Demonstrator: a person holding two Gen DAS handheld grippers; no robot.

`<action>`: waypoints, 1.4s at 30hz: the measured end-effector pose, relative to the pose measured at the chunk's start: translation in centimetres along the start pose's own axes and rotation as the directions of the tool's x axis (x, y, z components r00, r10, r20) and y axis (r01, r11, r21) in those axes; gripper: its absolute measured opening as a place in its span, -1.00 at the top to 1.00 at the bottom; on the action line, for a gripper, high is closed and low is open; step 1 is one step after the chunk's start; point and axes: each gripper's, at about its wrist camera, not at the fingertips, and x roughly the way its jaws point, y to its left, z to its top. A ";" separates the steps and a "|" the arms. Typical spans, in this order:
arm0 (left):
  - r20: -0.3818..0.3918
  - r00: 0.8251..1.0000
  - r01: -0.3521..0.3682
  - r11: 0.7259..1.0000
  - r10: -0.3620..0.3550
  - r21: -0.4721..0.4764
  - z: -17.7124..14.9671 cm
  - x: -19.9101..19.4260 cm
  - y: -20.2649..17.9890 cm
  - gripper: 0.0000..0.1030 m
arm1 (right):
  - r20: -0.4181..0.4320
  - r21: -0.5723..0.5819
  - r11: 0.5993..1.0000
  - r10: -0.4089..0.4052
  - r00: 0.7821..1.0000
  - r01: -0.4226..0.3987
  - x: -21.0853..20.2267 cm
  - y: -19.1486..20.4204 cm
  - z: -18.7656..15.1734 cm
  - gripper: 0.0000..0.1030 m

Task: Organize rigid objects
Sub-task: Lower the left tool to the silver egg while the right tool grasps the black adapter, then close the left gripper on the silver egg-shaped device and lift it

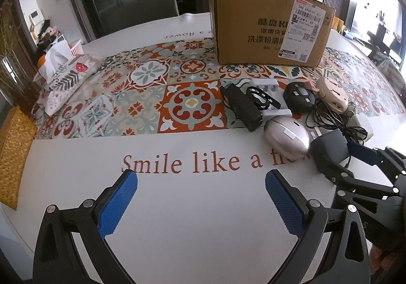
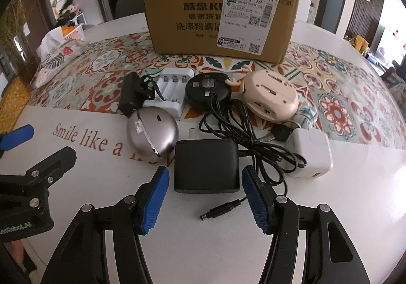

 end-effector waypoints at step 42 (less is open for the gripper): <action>0.019 0.982 0.183 0.973 -0.187 0.139 2.0 2.0 -7.5 -0.70 | 0.053 0.131 0.983 -0.135 0.989 0.128 -4.6 -4.7 -2.0 -0.07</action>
